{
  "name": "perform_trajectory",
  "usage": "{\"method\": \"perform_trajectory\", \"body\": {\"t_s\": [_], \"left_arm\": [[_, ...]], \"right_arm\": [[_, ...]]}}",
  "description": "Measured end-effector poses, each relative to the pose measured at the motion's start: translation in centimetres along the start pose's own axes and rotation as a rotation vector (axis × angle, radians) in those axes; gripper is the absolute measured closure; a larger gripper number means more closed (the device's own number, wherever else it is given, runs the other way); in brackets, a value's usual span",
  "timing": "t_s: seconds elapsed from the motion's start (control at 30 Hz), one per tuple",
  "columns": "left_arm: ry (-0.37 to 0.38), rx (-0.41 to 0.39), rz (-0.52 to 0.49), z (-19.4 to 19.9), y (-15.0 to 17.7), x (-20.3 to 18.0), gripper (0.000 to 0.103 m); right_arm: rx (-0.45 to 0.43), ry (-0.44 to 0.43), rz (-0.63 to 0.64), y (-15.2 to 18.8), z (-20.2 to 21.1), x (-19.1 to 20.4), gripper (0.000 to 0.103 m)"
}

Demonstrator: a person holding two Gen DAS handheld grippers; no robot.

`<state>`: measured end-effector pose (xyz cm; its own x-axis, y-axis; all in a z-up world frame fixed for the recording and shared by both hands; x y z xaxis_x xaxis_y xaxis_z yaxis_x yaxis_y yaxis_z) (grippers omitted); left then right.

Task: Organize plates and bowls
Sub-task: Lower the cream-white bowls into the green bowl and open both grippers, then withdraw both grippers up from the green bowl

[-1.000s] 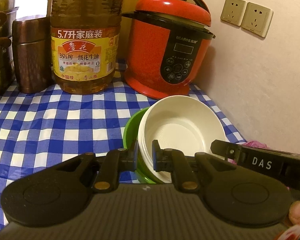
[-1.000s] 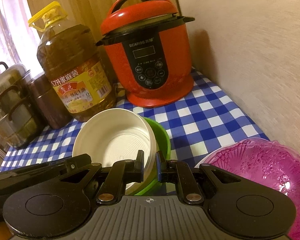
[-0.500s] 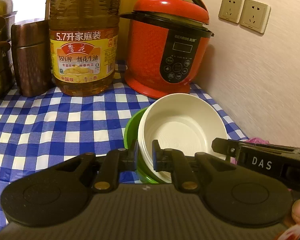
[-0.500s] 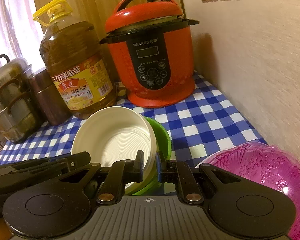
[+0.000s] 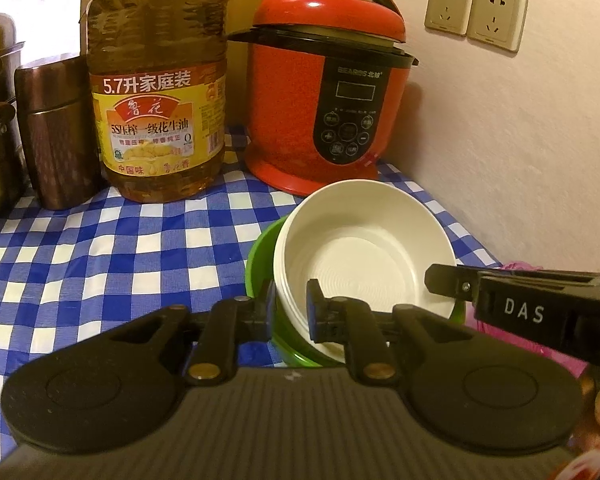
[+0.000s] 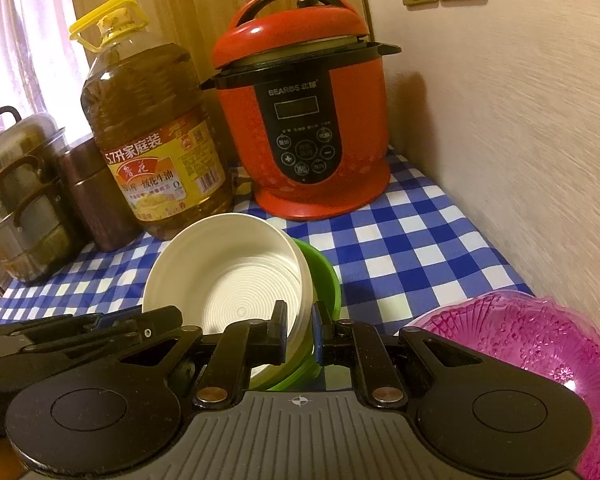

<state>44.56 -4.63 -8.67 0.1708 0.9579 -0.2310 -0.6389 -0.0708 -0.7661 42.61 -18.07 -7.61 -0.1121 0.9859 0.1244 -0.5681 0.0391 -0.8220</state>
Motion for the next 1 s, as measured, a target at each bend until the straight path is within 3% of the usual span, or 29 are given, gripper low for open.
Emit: {"method": "perform_trajectory", "body": {"t_s": [0.47,1.0], "left_arm": [[0.010,-0.042,-0.020,0.4,-0.1,-0.2,0.078],[0.048,-0.050,0.094,2.2,-0.6,0.5,0.077]], "right_arm": [[-0.040,-0.014,-0.008,-0.3,0.3,0.0,0.071],[-0.118,-0.024,-0.044,-1.2,2.8,-0.3,0.067]]}}
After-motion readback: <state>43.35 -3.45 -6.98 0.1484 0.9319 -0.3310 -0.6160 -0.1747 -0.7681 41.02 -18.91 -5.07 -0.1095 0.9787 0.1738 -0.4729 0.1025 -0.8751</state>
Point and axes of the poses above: each gripper's, at about its wrist camera, not at the fingertips, and z roughly against the way its jaws point, x to its left, y to its underside, the point moved 3 cm from there along -z, roughly the way its jaws point, and after that the axes turned 8 degrees about z, right-handed, at the moved point
